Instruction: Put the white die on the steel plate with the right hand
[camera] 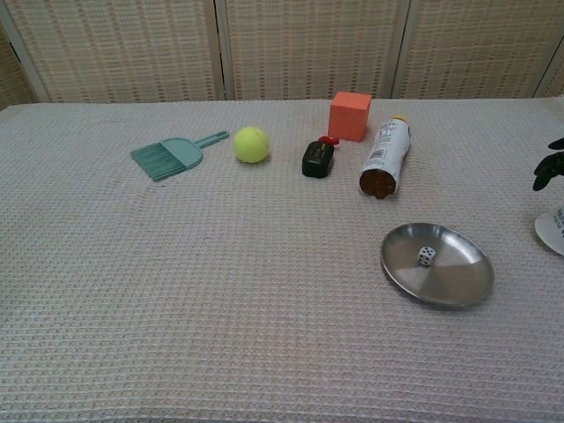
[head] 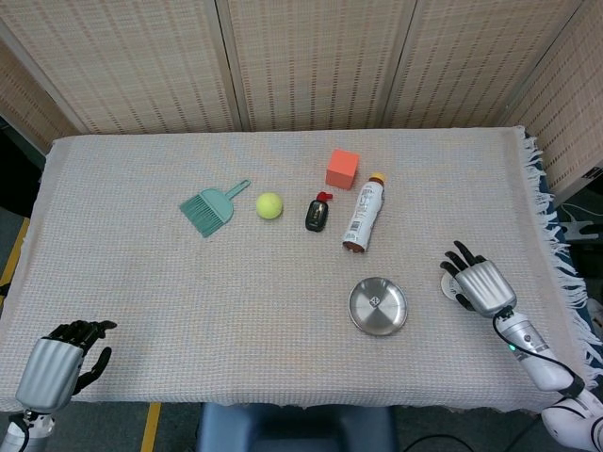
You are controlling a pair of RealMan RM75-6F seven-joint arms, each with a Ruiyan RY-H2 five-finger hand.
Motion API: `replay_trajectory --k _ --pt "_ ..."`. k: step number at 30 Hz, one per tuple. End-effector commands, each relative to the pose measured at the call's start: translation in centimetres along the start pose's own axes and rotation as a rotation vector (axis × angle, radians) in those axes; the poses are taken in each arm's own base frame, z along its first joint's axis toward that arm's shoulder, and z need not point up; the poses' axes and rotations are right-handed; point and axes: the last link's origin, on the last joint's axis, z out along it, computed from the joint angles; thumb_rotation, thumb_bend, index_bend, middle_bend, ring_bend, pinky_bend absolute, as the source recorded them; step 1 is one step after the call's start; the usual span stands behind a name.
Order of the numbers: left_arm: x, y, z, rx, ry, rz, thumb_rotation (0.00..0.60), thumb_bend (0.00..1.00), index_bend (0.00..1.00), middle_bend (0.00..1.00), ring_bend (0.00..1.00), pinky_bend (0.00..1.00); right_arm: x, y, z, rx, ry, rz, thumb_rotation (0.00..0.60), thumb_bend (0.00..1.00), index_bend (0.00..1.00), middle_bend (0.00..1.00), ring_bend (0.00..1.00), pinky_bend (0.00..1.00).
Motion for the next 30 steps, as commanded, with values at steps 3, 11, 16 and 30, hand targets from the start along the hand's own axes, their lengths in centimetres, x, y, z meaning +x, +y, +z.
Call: replay_trajectory --k 3,11,16,30 --pt "0.0 0.0 0.0 0.001 -0.001 0.001 0.6 0.39 0.36 0.49 0.43 0.56 0.0 0.7 0.1 -0.02 0.02 -0.015 0.6 0.19 0.27 0.15 0.0 0.43" --pt "0.0 0.0 0.0 0.0 0.001 0.001 0.6 0.39 0.36 0.49 0.43 0.56 -0.3 0.9 0.1 -0.033 0.024 -0.043 0.6 0.19 0.29 0.16 0.02 0.48" --pt "0.0 0.0 0.0 0.0 0.0 0.001 0.6 0.39 0.36 0.49 0.43 0.56 -0.7 0.9 0.0 -0.034 0.009 -0.055 0.6 0.2 0.3 0.16 0.04 0.5" --pt "0.0 0.0 0.0 0.0 -0.001 0.001 0.6 0.39 0.36 0.49 0.43 0.56 -0.6 0.6 0.1 -0.04 0.074 -0.058 0.6 0.25 0.54 0.45 0.38 0.74"
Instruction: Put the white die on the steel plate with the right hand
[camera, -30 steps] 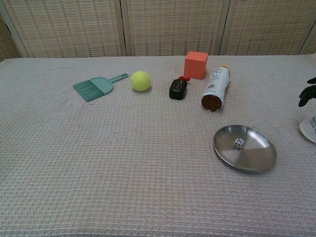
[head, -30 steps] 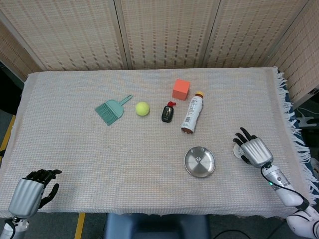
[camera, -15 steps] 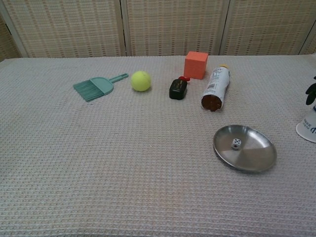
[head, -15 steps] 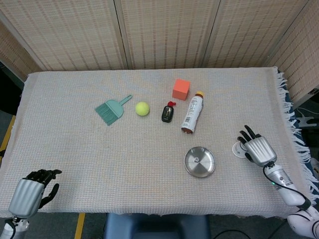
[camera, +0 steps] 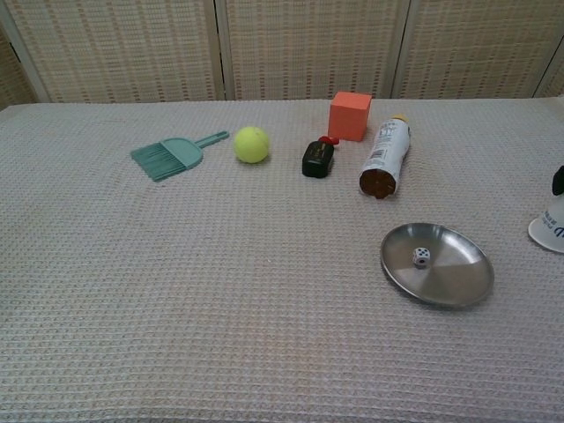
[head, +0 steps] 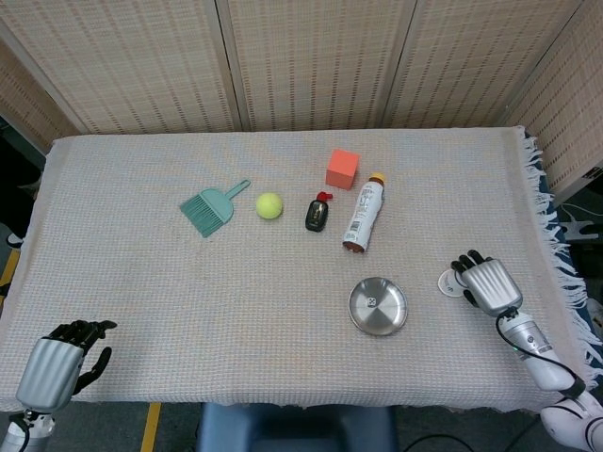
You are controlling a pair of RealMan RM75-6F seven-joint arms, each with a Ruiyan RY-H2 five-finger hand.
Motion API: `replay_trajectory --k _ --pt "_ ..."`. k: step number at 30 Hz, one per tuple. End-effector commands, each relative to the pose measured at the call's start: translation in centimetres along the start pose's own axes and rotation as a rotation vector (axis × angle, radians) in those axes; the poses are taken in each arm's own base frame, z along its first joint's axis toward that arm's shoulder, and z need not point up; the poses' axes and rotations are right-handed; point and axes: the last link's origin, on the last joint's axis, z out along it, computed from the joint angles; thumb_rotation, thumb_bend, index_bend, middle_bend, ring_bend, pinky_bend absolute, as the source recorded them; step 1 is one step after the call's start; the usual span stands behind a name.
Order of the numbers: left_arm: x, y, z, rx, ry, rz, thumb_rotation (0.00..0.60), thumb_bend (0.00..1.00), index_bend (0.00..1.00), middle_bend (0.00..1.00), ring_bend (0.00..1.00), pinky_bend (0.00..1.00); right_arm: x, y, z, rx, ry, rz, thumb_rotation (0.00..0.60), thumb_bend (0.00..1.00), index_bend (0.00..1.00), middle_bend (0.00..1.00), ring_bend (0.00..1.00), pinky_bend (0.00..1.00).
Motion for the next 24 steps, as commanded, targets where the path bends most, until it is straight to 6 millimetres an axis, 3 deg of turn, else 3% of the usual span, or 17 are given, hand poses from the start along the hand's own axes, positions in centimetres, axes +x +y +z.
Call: replay_trajectory --k 1,5,12,16,19,24 --pt "0.0 0.0 0.0 0.001 0.0 0.0 0.6 0.39 0.36 0.49 0.43 0.56 0.3 -0.2 0.1 0.0 0.035 0.007 0.6 0.25 0.56 0.47 0.41 0.76" --pt "0.0 0.0 0.0 0.001 -0.003 0.0 0.6 0.39 0.36 0.49 0.43 0.56 1.0 -0.7 0.3 0.014 0.074 0.028 0.6 0.25 0.6 0.5 0.43 0.77" --pt "-0.1 0.0 0.0 0.002 -0.005 0.001 0.6 0.39 0.36 0.49 0.43 0.56 3.5 -4.5 1.4 0.126 0.102 0.235 0.6 0.25 0.6 0.5 0.44 0.78" --pt "-0.1 0.0 0.0 0.003 -0.006 0.001 0.6 0.39 0.36 0.49 0.43 0.56 4.0 -5.4 1.6 0.153 0.089 0.276 0.6 0.25 0.6 0.5 0.44 0.78" --pt "-0.1 -0.1 0.0 0.006 -0.008 -0.002 0.6 0.39 0.36 0.49 0.43 0.56 4.9 -8.3 1.9 0.239 0.048 0.377 0.6 0.25 0.6 0.5 0.44 0.78" --pt "0.0 -0.1 0.0 0.004 -0.007 -0.004 0.6 0.39 0.36 0.49 0.43 0.56 5.5 -10.4 2.1 0.297 0.03 0.384 0.6 0.25 0.6 0.5 0.44 0.79"
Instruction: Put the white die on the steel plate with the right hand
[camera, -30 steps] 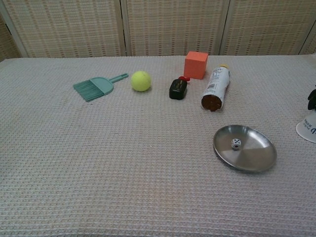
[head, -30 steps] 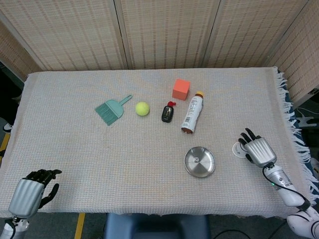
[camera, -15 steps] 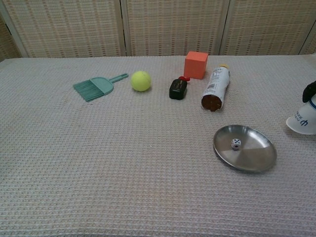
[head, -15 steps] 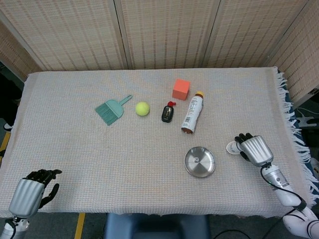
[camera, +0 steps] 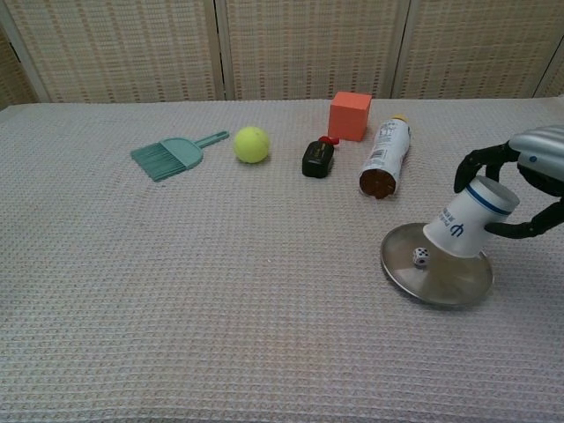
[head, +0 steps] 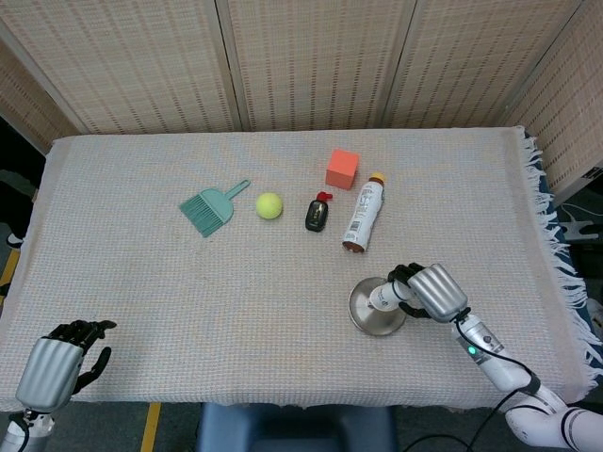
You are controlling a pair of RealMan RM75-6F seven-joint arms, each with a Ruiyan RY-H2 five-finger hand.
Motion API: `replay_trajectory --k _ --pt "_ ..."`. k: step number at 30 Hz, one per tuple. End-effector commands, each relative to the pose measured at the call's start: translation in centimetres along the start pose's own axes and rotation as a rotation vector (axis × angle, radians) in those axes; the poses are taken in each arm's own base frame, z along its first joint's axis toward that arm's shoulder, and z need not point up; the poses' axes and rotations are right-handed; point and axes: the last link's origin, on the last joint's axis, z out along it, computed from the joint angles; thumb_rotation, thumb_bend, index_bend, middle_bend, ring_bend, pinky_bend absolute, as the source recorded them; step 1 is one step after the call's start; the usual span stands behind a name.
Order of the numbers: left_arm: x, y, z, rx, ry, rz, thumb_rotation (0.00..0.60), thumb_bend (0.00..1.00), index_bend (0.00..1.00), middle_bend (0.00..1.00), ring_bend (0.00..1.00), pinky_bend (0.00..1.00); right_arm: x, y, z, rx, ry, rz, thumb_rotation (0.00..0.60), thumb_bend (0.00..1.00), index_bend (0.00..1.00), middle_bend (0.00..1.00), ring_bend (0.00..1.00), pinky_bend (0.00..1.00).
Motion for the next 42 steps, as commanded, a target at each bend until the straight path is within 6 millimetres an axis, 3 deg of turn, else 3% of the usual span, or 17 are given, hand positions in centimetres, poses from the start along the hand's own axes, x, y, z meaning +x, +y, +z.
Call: replay_trajectory --k 1,17,27,42 --pt "0.0 0.0 0.0 -0.001 0.0 0.001 0.6 0.39 0.36 0.49 0.43 0.56 -0.3 -1.4 0.6 0.045 -0.027 0.013 0.6 0.25 0.6 0.5 0.44 0.79" --pt "0.1 0.0 0.0 -0.002 0.005 -0.005 0.6 0.39 0.36 0.49 0.43 0.56 -2.0 -2.7 2.3 0.081 -0.007 -0.053 0.6 0.25 0.6 0.5 0.44 0.79" --pt "0.2 0.0 -0.1 -0.001 0.005 -0.006 0.6 0.39 0.36 0.49 0.43 0.56 -3.5 -4.0 4.7 0.095 -0.064 -0.131 0.6 0.25 0.58 0.5 0.42 0.79" --pt "0.2 -0.1 0.0 0.002 0.005 -0.009 0.6 0.39 0.36 0.5 0.43 0.56 -4.0 -3.1 5.2 0.07 -0.013 -0.281 0.6 0.25 0.58 0.5 0.42 0.78"
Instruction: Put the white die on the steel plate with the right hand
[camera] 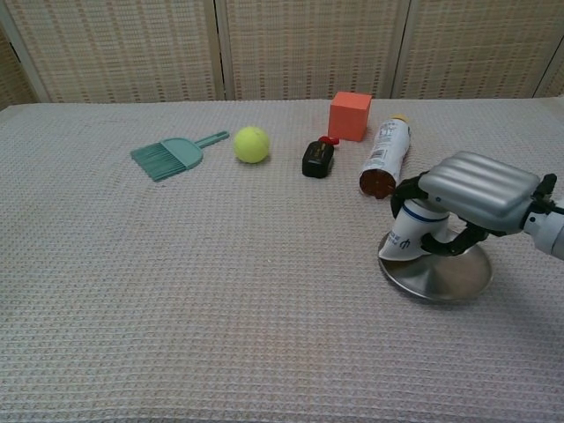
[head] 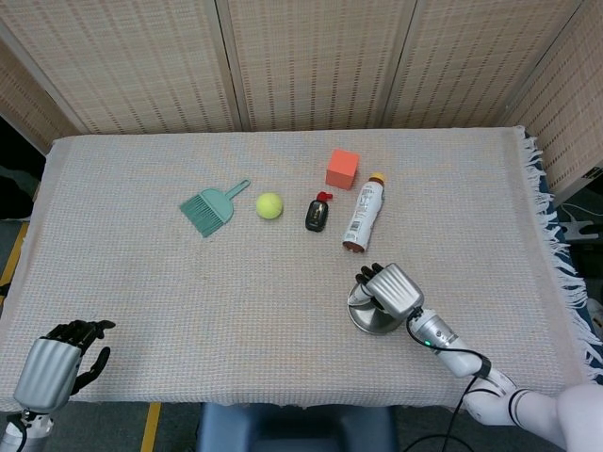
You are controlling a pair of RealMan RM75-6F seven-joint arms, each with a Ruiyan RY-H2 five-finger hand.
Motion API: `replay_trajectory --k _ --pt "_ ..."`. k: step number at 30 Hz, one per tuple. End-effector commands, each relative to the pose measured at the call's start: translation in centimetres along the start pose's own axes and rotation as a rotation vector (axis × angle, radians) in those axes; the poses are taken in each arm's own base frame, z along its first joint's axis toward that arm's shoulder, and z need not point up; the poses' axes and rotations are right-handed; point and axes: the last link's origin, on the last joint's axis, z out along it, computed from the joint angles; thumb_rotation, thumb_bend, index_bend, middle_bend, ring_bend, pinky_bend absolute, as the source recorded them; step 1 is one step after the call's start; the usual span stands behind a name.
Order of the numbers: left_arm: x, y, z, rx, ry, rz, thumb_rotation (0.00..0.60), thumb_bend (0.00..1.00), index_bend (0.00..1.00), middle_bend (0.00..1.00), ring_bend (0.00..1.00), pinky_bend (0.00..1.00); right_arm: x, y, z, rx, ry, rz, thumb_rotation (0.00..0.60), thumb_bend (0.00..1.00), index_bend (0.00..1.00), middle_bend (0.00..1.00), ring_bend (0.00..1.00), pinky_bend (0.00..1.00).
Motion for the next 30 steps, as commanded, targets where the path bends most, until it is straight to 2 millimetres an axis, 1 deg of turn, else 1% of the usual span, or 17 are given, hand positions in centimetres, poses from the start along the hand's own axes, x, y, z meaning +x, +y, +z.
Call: replay_trajectory --k 1,8,15,21,27,30 --pt "0.0 0.0 0.0 0.001 -0.001 0.0 0.6 0.39 0.36 0.5 0.43 0.56 0.1 0.0 -0.2 0.001 -0.001 0.011 0.6 0.25 0.58 0.5 0.42 0.78" --pt "0.0 0.0 0.0 0.002 -0.001 0.001 0.6 0.39 0.36 0.49 0.43 0.56 0.3 -0.2 -0.7 0.014 -0.013 0.016 0.6 0.25 0.58 0.5 0.42 0.78" --pt "-0.1 -0.1 0.0 0.007 -0.007 -0.001 0.6 0.39 0.36 0.5 0.43 0.56 0.1 -1.6 -1.2 0.063 -0.074 0.106 0.6 0.25 0.58 0.5 0.42 0.78" --pt "-0.1 -0.1 0.0 0.009 -0.009 -0.004 0.6 0.39 0.36 0.5 0.43 0.56 0.1 -2.3 -1.4 0.089 -0.081 0.113 0.6 0.25 0.58 0.5 0.42 0.78" --pt "-0.1 -0.1 0.0 0.009 -0.009 -0.003 0.6 0.39 0.36 0.5 0.43 0.56 0.5 -2.3 -1.7 0.094 -0.146 0.179 0.6 0.25 0.58 0.5 0.42 0.78" --pt "0.0 -0.1 0.0 0.008 -0.008 -0.003 0.6 0.39 0.36 0.5 0.43 0.56 0.9 -1.8 -1.7 0.09 -0.145 0.152 0.6 0.25 0.58 0.5 0.42 0.78"
